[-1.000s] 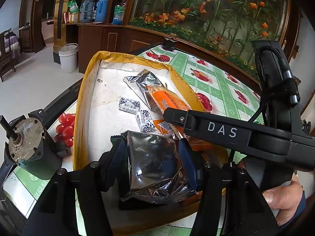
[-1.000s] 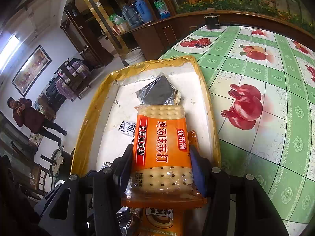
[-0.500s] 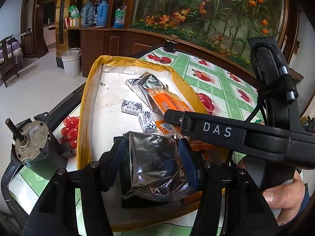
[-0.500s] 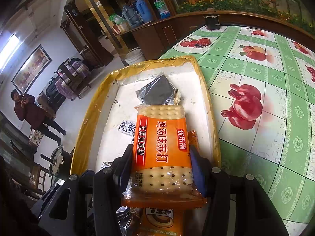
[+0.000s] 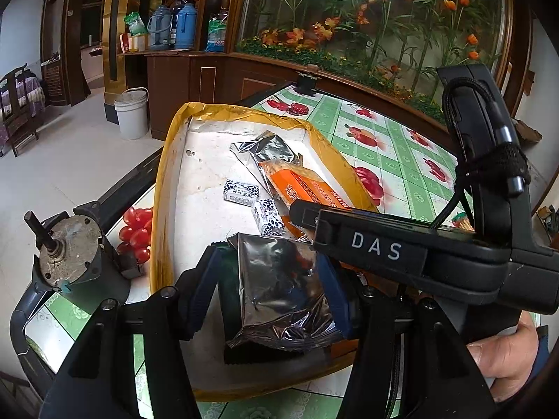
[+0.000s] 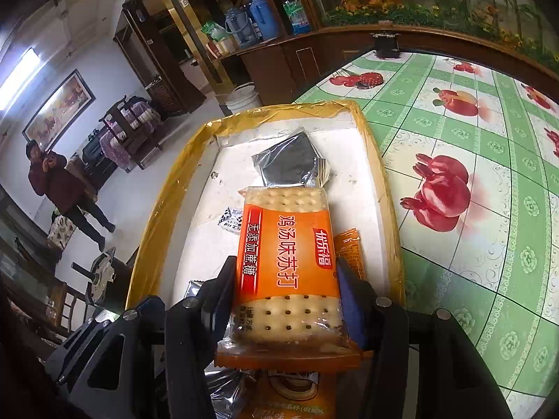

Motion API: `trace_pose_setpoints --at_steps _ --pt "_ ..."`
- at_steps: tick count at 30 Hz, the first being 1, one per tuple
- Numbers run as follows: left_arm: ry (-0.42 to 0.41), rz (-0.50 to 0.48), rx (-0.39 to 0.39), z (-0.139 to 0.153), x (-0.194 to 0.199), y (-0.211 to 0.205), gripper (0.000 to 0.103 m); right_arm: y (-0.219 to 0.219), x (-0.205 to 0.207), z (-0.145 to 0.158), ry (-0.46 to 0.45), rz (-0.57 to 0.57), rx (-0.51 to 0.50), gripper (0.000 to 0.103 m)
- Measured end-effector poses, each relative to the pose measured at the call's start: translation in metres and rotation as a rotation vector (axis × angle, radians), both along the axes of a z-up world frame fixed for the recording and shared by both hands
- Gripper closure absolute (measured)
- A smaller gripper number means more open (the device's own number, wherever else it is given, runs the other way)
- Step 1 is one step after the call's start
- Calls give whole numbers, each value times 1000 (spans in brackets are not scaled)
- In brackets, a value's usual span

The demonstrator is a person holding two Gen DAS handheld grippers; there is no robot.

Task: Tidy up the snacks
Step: 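Release the silver packet into the tray with the left tool while the right tool lowers the crackers, then open the right tool over the tray and move both tools toward the loose snacks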

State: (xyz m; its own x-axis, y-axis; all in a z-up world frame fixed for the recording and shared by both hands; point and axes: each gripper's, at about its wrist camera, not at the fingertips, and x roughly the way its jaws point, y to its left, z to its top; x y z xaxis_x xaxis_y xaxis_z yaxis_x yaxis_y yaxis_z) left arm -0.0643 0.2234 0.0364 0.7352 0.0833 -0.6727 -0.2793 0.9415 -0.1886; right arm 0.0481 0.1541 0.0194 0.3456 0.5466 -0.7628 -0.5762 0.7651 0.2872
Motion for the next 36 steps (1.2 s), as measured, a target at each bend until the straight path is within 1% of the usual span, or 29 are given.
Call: trace_pose_setpoints --at_steps 13,15,19,27,31,34,36 --pt "9 4 6 1 0 1 48 0 -1 0 0 1 -2 48" --pt "6 6 5 3 0 1 48 0 -1 0 -1 4 3 46" --pt "7 7 5 3 0 1 48 -1 0 2 7 7 10 46" --pt "3 11 1 9 -6 3 47 -4 -1 11 2 4 29 45" --pt "-19 14 -1 18 -13 4 46 -15 -2 29 -31 -36 81 45" --pt "-32 12 0 24 -18 4 45 -29 -6 52 -71 -78 141 45" --pt "-38 12 3 28 -22 3 45 -43 -11 72 -100 -113 199 45"
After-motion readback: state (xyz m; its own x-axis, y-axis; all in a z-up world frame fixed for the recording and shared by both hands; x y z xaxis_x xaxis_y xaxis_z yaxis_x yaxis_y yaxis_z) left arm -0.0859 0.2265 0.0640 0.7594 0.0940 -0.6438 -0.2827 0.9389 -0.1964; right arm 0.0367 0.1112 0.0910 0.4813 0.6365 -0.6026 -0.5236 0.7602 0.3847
